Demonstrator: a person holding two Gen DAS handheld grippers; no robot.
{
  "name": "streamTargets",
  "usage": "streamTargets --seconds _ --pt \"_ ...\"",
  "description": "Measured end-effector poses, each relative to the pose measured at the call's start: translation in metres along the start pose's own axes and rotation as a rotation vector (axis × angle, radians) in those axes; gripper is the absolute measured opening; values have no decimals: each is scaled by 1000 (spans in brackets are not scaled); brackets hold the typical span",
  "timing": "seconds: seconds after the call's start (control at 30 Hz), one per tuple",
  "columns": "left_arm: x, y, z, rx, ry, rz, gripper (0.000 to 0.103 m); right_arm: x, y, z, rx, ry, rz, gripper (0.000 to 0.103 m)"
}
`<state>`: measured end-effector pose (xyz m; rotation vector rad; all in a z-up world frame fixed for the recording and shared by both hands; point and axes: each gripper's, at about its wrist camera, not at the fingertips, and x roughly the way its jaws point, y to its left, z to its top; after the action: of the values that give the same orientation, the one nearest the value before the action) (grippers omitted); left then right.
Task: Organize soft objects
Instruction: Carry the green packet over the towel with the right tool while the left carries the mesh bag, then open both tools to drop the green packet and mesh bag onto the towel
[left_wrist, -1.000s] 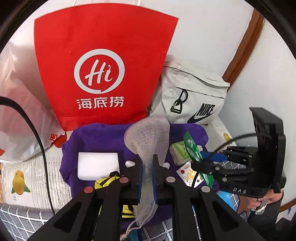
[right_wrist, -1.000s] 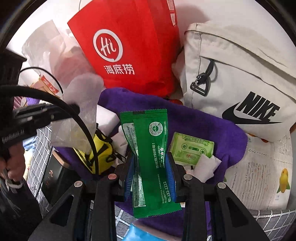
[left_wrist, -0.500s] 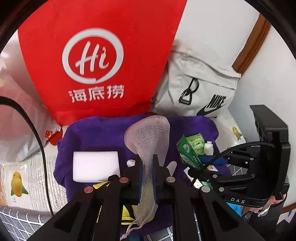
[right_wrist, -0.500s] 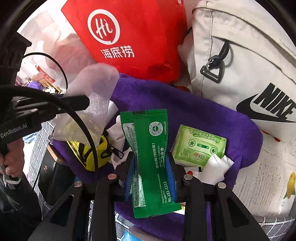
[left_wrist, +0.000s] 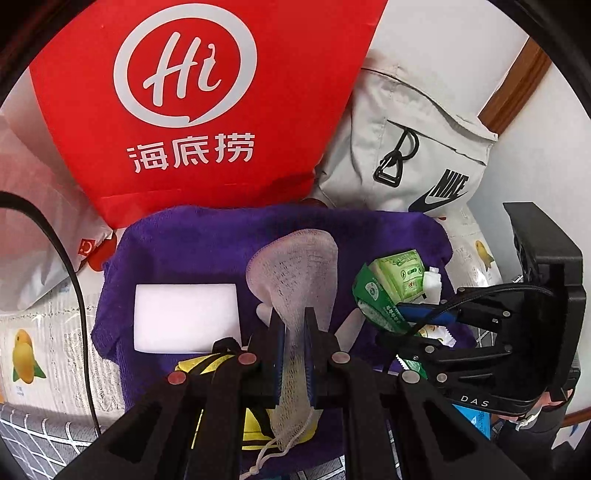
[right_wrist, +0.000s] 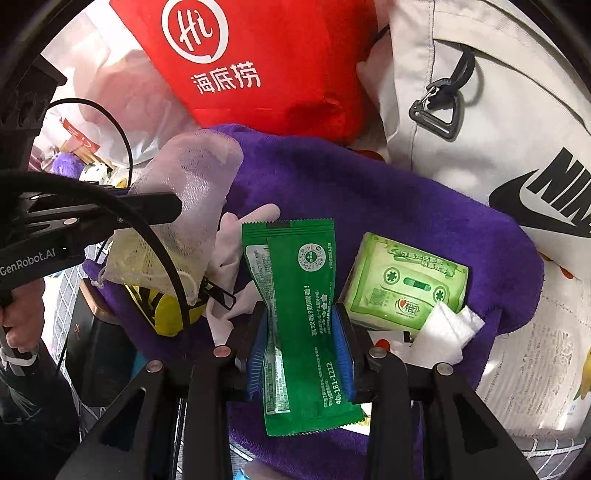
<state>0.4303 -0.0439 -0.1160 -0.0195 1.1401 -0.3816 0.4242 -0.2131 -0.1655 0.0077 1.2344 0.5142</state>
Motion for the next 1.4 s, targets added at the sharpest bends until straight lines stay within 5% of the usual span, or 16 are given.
streamTargets --seconds 0.2,0.3,0.47,0.77,0.93,1.27,1.4 --pt "0 2 -2 4 8 -2 11 6 4 0 -3 10 7 39" --pt "2 2 -3 5 19 -34 32 12 7 1 -10 17 11 41" --pt "-9 1 -6 -3 -7 -30 59 9 9 0 21 11 35 59" --pt "-48 -5 -14 24 -86 108 77 -18 28 0 25 -64 -57 81" --pt "-68 -11 -22 35 -114 154 78 -38 40 -9 33 -130 -160 82" --pt "-103 -24 -52 72 -204 172 78 -69 51 -32 8 -151 -214 82" --pt "-126 -35 -71 114 -276 171 78 -94 62 -51 -4 -241 -239 82"
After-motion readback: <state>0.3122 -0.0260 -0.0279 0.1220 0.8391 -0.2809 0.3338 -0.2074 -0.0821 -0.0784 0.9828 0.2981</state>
